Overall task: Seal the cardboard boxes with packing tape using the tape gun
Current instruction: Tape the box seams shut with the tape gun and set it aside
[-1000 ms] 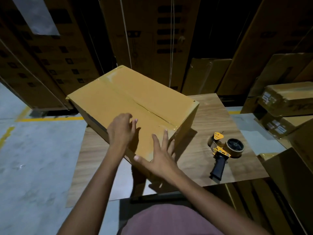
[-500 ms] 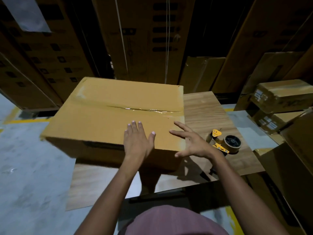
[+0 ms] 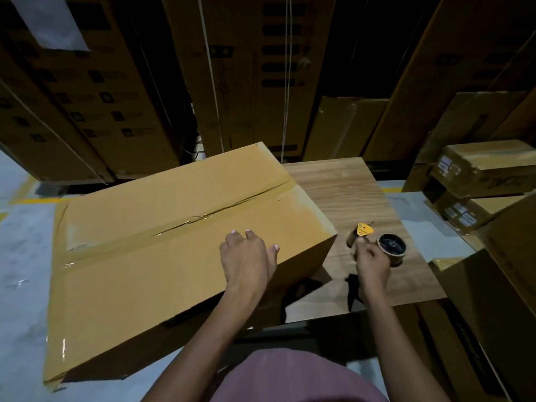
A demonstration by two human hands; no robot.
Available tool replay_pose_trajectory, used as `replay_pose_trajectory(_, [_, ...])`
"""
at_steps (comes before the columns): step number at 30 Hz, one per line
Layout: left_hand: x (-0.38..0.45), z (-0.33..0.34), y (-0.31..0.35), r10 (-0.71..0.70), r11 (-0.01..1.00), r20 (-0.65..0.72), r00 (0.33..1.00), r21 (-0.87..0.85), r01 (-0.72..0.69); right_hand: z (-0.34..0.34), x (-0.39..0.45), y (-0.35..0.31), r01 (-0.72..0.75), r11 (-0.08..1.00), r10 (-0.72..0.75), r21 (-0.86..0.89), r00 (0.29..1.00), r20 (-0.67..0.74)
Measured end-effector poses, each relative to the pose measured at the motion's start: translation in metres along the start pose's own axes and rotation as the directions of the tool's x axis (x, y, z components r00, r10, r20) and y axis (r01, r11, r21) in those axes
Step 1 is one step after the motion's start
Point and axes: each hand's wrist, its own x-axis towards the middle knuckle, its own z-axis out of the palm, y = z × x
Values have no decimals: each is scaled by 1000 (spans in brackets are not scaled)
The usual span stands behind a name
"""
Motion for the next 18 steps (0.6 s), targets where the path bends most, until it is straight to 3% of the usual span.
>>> replay_pose_trajectory(2, [-2, 2, 2, 38, 995, -34, 999, -90, -41, 0, 1, 32, -152, 941, 108, -304, 982, -158])
replay_pose_trajectory(4, [-5, 5, 9, 116, 976, -100, 988, -173, -132, -2, 8, 54, -213, 881, 169, -422, 976, -139])
replay_pose_trajectory(6, [-9, 8, 22, 197, 909, -230, 953, -322, -265, -1, 26, 72, -259, 911, 245, -322, 966, -83])
replay_pose_trajectory(8, [-14, 14, 39, 203, 782, -431, 879, -469, -410, -1, 51, 91, -396, 914, 396, -90, 918, -17])
replay_pose_trajectory(10, [-18, 15, 53, 180, 685, -551, 815, -524, -506, -6, 59, 86, -504, 849, 480, 159, 861, 166])
replay_pose_trajectory(14, [-23, 5, 69, 78, 574, -538, 839, -664, -479, -18, 42, 35, -695, 617, 456, 369, 699, 551])
replay_pose_trajectory(18, [-10, -2, 64, -52, 445, -358, 932, -844, -299, -34, 20, 2, -772, 415, 332, 482, 622, 709])
